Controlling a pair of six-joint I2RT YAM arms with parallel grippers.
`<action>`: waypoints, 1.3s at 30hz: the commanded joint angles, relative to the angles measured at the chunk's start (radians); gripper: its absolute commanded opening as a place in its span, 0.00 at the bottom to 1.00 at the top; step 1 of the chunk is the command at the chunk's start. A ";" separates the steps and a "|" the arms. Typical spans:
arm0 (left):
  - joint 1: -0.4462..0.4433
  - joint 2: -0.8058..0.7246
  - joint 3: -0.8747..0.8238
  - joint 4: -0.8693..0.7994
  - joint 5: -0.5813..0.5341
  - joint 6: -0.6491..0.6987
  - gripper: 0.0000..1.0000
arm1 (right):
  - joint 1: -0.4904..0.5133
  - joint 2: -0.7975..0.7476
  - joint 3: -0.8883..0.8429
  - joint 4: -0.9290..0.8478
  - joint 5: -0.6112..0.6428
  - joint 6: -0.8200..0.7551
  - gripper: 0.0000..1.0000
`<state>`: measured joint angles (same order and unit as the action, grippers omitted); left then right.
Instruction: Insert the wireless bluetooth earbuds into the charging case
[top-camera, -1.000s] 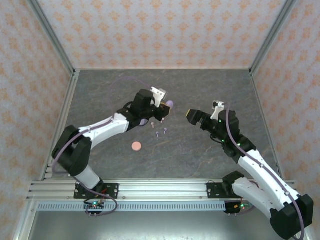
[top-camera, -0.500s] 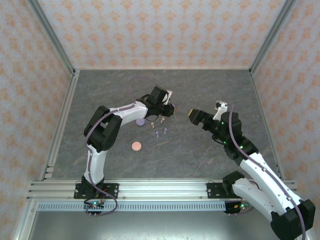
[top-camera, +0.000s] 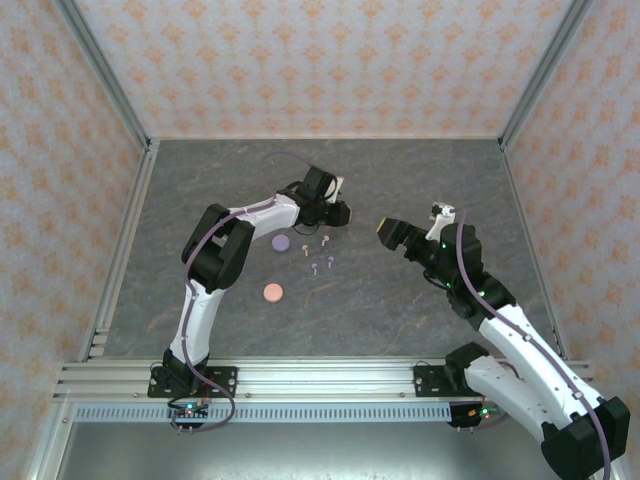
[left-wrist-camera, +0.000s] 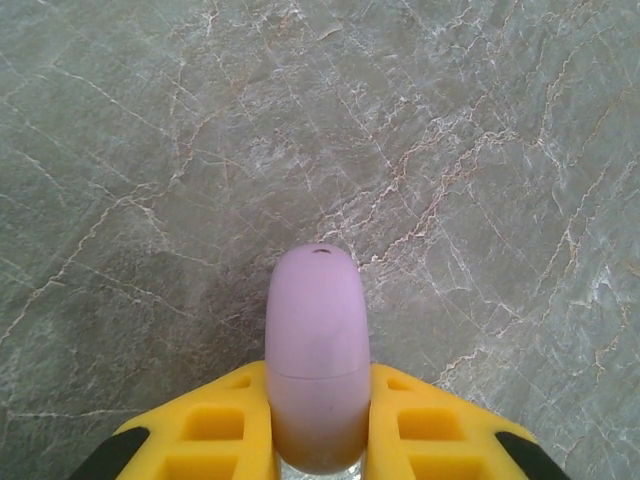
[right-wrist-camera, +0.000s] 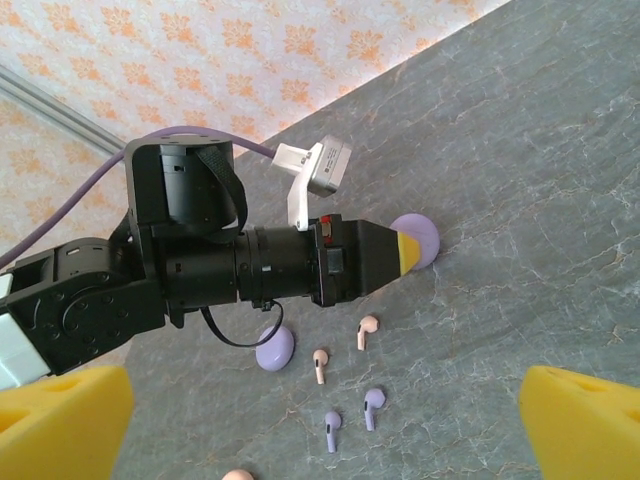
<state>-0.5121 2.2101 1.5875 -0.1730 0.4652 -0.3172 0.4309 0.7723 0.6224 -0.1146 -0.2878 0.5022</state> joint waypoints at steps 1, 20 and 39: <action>0.008 0.020 0.031 -0.046 -0.001 -0.014 0.24 | -0.006 0.004 0.015 -0.001 -0.002 0.011 0.99; 0.021 -0.150 0.056 -0.189 -0.098 0.104 0.48 | -0.007 0.048 0.161 -0.323 0.016 -0.152 0.99; 0.202 -0.819 -0.607 0.017 -0.155 0.002 0.63 | 0.402 0.401 0.372 -0.433 0.146 -0.290 0.96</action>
<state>-0.3500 1.4456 1.0618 -0.2161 0.3401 -0.2687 0.7631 1.0988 0.9264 -0.4950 -0.2337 0.2676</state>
